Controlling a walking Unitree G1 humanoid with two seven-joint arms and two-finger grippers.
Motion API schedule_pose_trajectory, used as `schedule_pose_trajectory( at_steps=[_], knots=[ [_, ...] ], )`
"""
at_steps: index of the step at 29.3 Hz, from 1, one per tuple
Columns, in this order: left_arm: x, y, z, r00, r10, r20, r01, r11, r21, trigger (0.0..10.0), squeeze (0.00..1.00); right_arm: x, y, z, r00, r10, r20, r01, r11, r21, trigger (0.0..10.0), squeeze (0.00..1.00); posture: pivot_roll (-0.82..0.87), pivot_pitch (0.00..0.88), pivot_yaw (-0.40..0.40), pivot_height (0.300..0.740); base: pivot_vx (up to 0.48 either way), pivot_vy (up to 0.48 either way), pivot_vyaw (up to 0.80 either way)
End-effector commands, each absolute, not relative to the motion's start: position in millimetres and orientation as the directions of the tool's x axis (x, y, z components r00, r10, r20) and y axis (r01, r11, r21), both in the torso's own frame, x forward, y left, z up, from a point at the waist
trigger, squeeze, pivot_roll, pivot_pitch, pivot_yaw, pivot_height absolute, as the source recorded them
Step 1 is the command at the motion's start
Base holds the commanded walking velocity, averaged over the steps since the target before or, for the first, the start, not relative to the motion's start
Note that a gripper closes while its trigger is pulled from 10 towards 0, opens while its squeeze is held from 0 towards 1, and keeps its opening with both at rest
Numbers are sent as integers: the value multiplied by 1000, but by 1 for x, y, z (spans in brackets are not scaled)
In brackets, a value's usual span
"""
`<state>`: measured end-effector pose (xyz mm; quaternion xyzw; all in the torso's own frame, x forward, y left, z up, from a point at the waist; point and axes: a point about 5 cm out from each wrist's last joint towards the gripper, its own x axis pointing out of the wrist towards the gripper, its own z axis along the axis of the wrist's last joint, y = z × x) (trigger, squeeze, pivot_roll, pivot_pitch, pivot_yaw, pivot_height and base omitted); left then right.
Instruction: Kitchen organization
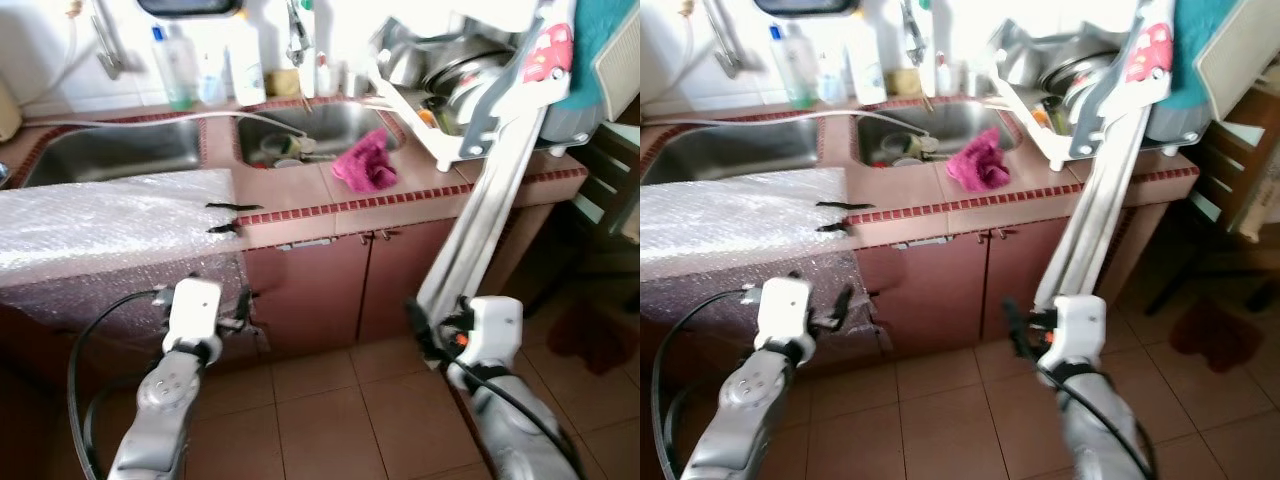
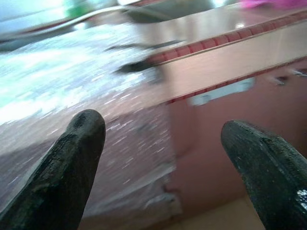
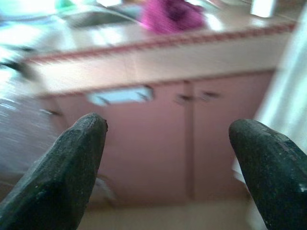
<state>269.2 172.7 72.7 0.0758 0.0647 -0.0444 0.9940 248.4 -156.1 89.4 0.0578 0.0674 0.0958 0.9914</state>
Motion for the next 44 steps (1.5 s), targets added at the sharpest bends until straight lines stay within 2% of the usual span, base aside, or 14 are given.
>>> schedule_pose_trajectory(
  at_steps=[1, 7, 16, 18, 21, 24, 27, 29, 34, 38, 44],
  knots=[
    [267, 167, 73, 984, -111, -139, 126, 986, 107, 10000, 0, 248, -164, 88, 978, 167, -124, -149, 979, 142, 10000, 0, -20, 0, 26, 740, 0, 0, 0],
    [261, 160, 72, 981, -133, -138, 151, 980, 127, 10000, 0, 253, -165, 84, 983, 143, -118, -123, 979, 165, 10000, 0, 36, 0, 23, 740, 0, 0, 0],
    [271, 173, 83, 984, -111, -138, 132, 979, 153, 10000, 0, 279, -150, 81, 983, 116, -145, -99, 988, 122, 10000, 0, 67, 0, 20, 740, 0, 0, 0],
    [274, 172, 83, 985, -100, -138, 117, 985, 124, 10000, 0, 282, -153, 81, 984, 66, -164, -63, 998, 23, 10000, 0, 74, 0, 12, 740, 0, 0, 0],
    [277, 166, 83, 986, -97, -135, 113, 987, 111, 10000, 0, 281, -161, 77, 986, 0, -164, 11, 998, 67, 10000, 0, 95, 0, -32, 740, 0, 0, 0],
    [277, 164, 83, 985, -86, -149, 99, 992, 80, 10000, 0, 283, -161, 82, 990, -4, -139, 9, 999, 35, 10000, 0, 95, 0, -48, 740, 0, 0, 0],
    [275, 163, 79, 979, -91, -181, 99, 994, 37, 10000, 0, 286, -158, 84, 983, 58, -173, -48, 997, 64, 10000, 0, 95, 0, -53, 740, 0, 0, 0],
    [276, 164, 79, 978, -79, -196, 86, 996, 32, 10000, 0, 290, -160, 84, 985, 33, -167, -24, 998, 52, 10000, 0, 98, 0, -62, 740, 0, 0, 0],
    [285, 167, 83, 985, -48, -165, 60, 996, 66, 10000, 0, 294, -158, 86, 987, 12, -163, 4, 995, 96, 10000, 0, 76, 0, -58, 740, 0, 0, 0],
    [287, 163, 83, 981, -70, -183, 78, 996, 36, 10000, 0, 293, -157, 91, 989, 11, -146, 2, 996, 90, 10000, 0, 65, 0, -47, 740, 0, 0, 0],
    [285, 157, 80, 974, -106, -199, 119, 991, 55, 10000, 0, 290, -169, 92, 990, -73, -120, 78, 996, 37, 10000, 0, 44, 0, -26, 740, 0, 0, 0]
  ],
)
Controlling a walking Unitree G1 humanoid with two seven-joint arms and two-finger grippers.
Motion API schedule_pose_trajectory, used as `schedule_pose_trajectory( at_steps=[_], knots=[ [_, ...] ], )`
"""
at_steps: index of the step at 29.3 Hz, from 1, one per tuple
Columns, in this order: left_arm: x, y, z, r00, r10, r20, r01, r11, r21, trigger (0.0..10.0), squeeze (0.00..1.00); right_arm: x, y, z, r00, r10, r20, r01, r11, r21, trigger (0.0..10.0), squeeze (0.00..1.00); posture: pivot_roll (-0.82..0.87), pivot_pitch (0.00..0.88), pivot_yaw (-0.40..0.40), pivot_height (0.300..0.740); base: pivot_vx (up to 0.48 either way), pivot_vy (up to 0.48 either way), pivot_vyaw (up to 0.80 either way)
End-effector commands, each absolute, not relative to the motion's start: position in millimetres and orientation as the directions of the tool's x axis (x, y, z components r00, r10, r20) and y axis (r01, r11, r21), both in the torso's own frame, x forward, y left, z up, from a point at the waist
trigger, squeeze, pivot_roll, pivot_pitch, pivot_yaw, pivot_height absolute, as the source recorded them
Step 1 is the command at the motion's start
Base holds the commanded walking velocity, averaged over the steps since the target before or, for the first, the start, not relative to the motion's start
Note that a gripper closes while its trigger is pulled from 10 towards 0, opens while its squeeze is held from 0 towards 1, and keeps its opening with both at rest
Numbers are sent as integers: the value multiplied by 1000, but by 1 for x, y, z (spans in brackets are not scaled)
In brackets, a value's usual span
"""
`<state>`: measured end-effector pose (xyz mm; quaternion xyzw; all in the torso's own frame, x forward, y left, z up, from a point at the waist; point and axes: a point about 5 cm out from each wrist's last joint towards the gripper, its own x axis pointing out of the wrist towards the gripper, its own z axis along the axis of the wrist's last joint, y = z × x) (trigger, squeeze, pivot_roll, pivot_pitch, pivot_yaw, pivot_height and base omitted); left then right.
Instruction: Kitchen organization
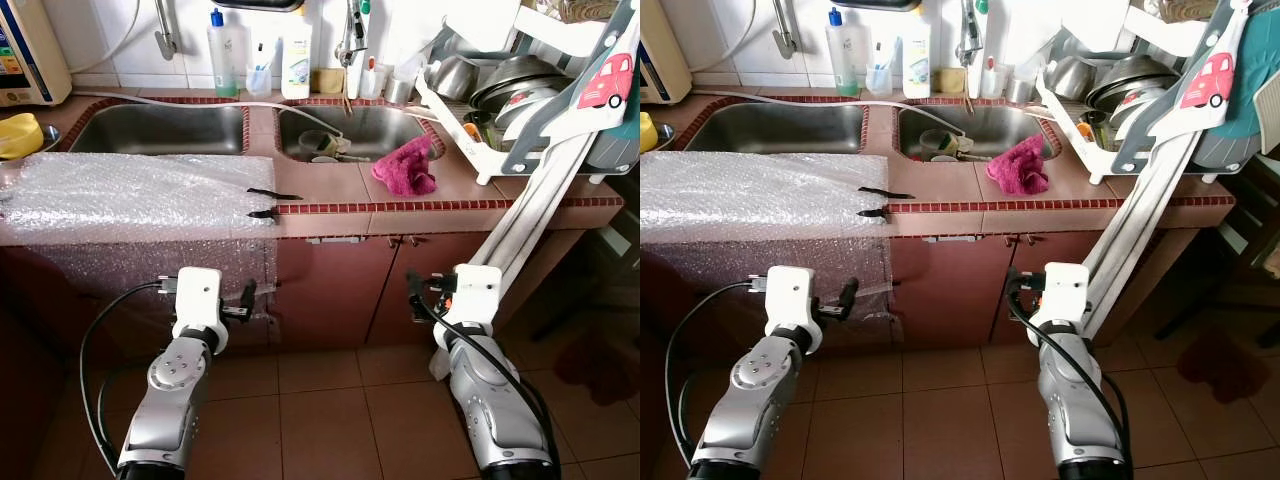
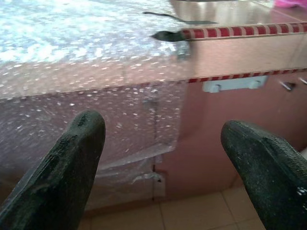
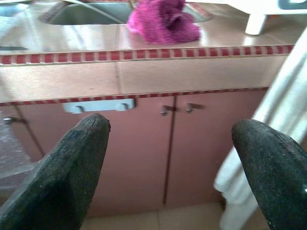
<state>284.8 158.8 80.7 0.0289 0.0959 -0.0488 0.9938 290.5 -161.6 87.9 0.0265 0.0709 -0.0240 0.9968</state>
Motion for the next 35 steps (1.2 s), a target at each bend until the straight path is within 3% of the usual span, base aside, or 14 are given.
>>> schedule_pose_trajectory(
  at_steps=[1, 12, 21, 35],
  knots=[
    [285, 156, 79, 973, -113, -202, 126, 990, 57, 10000, 0, 289, -173, 93, 989, -94, -111, 100, 994, 51, 10000, 0, 41, 0, -21, 740, 0, 0, 0],
    [299, 141, 86, 964, -188, -188, 203, 977, 60, 10000, 0, 282, -196, 92, 979, -170, -116, 177, 983, 46, 10000, 0, 15, 0, 28, 740, 0, 0, 0],
    [299, 149, 88, 975, -130, -182, 141, 989, 52, 10000, 0, 290, -172, 95, 994, -65, -91, 70, 997, 45, 10000, 0, 53, 0, -10, 740, 0, 0, 0],
    [296, 153, 83, 975, -94, -199, 106, 993, 51, 10000, 0, 298, -173, 96, 993, -58, -100, 62, 997, 35, 10000, 0, 54, 0, -16, 740, 0, 244, 0]
  ],
)
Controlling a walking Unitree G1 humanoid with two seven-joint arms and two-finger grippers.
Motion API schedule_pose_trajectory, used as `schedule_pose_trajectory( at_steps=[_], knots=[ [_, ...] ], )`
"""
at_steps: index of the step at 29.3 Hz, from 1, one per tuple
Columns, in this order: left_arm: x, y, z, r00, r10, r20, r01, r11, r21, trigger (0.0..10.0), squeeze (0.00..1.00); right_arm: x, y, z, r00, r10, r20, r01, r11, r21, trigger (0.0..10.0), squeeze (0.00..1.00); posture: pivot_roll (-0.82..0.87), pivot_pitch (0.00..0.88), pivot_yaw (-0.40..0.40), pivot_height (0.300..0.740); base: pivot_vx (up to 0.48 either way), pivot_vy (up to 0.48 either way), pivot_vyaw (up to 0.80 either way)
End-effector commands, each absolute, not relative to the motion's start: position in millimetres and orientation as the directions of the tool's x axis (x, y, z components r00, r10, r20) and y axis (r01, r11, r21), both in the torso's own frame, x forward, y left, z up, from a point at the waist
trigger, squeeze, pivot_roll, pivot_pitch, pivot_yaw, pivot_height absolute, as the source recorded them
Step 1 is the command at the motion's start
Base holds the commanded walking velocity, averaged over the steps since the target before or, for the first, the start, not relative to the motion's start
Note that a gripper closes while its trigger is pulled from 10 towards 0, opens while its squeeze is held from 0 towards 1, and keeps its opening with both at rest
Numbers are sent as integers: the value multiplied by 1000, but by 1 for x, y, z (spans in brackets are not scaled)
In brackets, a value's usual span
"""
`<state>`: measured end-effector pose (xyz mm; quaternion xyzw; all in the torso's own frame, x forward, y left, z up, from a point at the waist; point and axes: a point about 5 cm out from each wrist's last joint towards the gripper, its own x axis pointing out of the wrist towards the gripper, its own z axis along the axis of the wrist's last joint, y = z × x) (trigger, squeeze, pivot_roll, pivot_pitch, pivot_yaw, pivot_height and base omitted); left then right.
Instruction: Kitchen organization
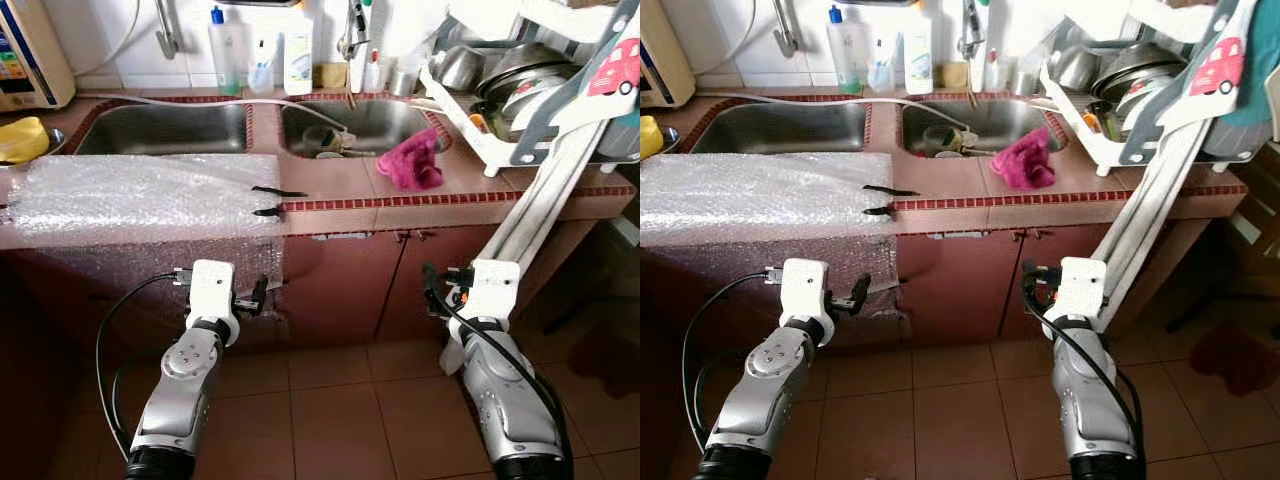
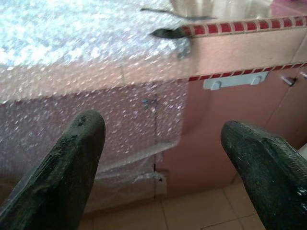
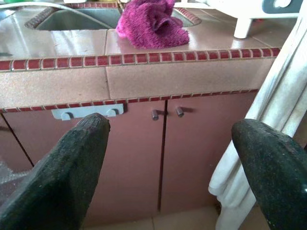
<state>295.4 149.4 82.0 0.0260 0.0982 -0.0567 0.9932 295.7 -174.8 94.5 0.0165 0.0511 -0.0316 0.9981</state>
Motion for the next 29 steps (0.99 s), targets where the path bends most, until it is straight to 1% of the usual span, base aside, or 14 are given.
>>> schedule_pose_trajectory(
  at_steps=[1, 9, 23, 27, 29],
  knots=[
    [296, 153, 83, 975, -95, -200, 108, 993, 54, 10000, 0, 297, -174, 95, 993, -60, -101, 64, 997, 35, 10000, 0, 51, 0, -11, 740, 0, 439, 0],
    [297, 150, 85, 975, -108, -193, 121, 991, 57, 10000, 0, 296, -181, 91, 988, -99, -117, 104, 994, 41, 10000, 0, 47, 0, -4, 740, 0, 445, 0],
    [298, 148, 84, 975, -106, -197, 119, 991, 55, 10000, 0, 298, -184, 92, 987, -108, -115, 112, 993, 34, 10000, 0, 42, 0, -11, 740, 0, 461, 0],
    [298, 148, 84, 976, -98, -195, 111, 992, 56, 10000, 0, 298, -184, 93, 988, -107, -113, 111, 993, 32, 10000, 0, 41, 0, -11, 740, 0, 328, 0],
    [299, 149, 85, 979, -93, -180, 103, 994, 46, 10000, 0, 298, -184, 93, 988, -105, -112, 109, 994, 30, 10000, 0, 40, 0, -14, 740, 0, 0, 0]
  ],
)
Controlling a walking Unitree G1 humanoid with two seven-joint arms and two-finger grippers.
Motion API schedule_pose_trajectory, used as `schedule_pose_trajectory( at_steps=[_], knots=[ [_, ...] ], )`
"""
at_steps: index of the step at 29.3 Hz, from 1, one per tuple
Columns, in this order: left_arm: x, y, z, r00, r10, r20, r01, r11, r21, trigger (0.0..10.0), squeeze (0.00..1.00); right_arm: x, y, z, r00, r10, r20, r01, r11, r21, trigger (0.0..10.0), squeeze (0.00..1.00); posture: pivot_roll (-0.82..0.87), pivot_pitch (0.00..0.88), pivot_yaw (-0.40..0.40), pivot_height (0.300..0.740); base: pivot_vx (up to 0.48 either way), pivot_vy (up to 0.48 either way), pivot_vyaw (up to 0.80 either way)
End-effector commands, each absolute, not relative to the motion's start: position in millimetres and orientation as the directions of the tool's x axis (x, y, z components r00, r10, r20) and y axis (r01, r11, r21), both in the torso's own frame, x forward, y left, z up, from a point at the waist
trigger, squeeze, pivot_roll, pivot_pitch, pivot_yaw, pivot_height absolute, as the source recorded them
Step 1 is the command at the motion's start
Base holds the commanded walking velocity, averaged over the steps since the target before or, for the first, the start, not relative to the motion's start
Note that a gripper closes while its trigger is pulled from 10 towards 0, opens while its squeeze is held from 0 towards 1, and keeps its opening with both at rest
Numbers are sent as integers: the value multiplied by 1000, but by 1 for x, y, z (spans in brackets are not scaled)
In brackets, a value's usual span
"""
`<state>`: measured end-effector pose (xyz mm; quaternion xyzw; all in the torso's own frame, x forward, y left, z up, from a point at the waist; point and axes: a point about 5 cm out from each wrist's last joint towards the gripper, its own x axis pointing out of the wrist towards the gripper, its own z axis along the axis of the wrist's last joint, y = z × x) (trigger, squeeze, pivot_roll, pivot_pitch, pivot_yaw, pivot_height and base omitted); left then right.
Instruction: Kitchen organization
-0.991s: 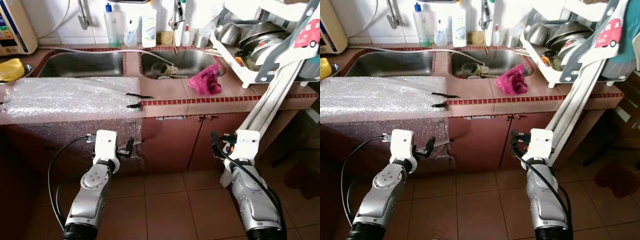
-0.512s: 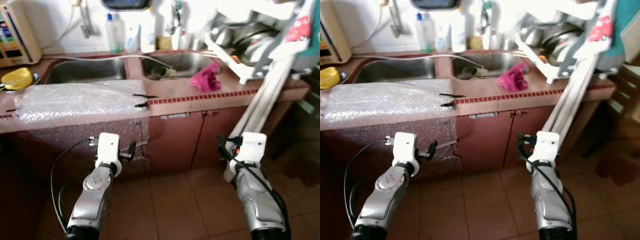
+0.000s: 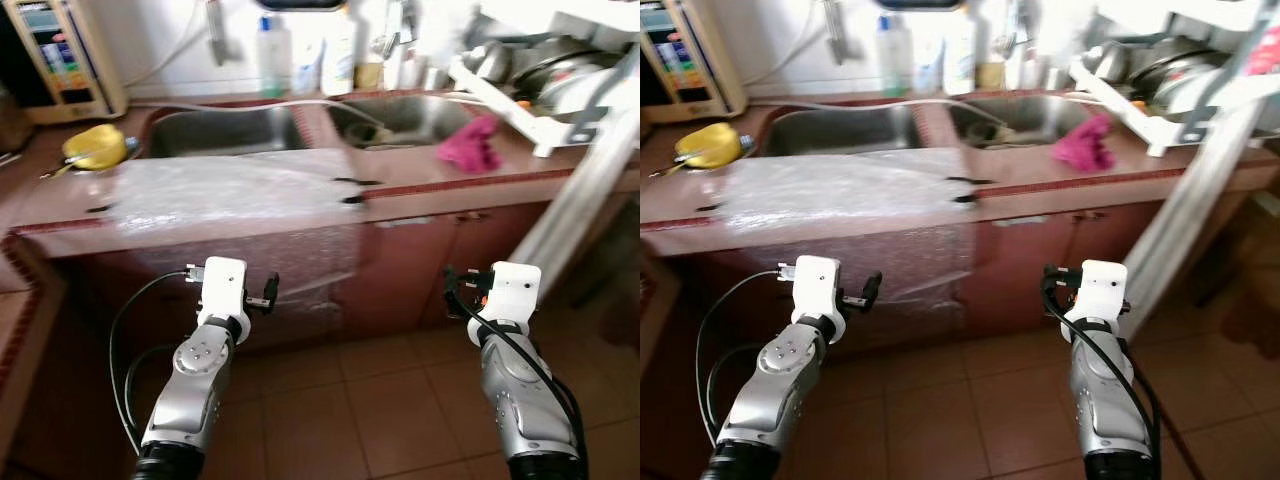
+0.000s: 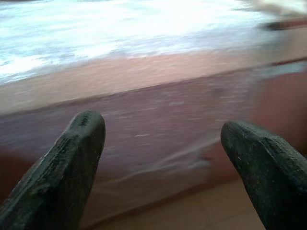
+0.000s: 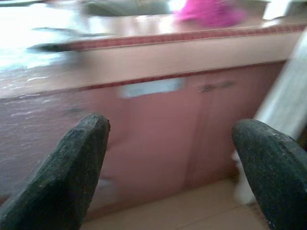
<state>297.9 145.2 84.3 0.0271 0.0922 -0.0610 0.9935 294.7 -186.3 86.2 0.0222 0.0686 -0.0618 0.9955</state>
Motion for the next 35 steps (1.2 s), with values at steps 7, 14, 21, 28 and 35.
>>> schedule_pose_trajectory(
  at_steps=[7, 14, 21, 28, 35],
  knots=[
    [301, 147, 95, 990, -86, -110, 90, 995, 38, 10000, 0, 299, -183, 94, 989, -98, -109, 100, 995, 12, 10000, 0, 42, 0, -21, 740, 0, 0, 0],
    [304, 148, 96, 994, -45, -100, 48, 998, 31, 10000, 0, 300, -181, 93, 989, -97, -111, 97, 995, -7, 10000, 0, 38, 0, -23, 740, 0, 0, 686],
    [305, 147, 95, 994, -46, -100, 49, 998, 30, 10000, 0, 301, -185, 94, 988, -113, -108, 114, 993, 7, 10000, 0, 36, 0, -27, 740, 0, 0, 457],
    [307, 143, 96, 993, -72, -89, 75, 997, 29, 10000, 0, 303, -185, 96, 989, -112, -101, 112, 994, 0, 10000, 0, 30, 0, -28, 740, 0, 0, 0],
    [308, 140, 95, 992, -96, -86, 96, 995, 0, 10000, 0, 303, -187, 97, 989, -115, -97, 115, 993, -4, 10000, 0, 21, 0, -25, 740, 0, -431, 0]
  ],
)
